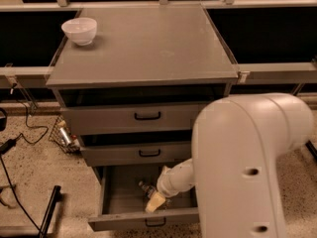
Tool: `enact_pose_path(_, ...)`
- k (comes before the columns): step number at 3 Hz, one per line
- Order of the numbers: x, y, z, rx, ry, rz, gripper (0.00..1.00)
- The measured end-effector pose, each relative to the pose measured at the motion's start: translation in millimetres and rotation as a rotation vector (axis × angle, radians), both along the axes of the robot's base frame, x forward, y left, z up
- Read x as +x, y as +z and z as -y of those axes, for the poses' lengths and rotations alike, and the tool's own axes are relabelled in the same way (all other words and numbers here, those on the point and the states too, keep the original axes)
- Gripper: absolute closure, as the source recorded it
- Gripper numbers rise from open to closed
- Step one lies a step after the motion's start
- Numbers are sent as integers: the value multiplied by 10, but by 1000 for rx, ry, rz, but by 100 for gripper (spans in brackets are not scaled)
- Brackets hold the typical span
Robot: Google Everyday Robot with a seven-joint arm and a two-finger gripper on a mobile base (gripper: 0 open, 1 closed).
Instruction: Pick water bottle from bottom drawer and place on counter
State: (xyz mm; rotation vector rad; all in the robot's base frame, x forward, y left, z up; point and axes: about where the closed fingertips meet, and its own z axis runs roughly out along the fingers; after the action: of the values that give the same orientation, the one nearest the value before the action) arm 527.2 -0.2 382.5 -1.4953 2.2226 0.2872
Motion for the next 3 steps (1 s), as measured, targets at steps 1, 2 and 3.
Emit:
enact_pose_path(1, 64, -318, -92, 5, 12, -7, 0)
enact_pose_path(2, 115, -615, -196, 18, 18, -17, 17)
enact_pose_path(3, 147, -838, -267, 32, 14, -25, 20)
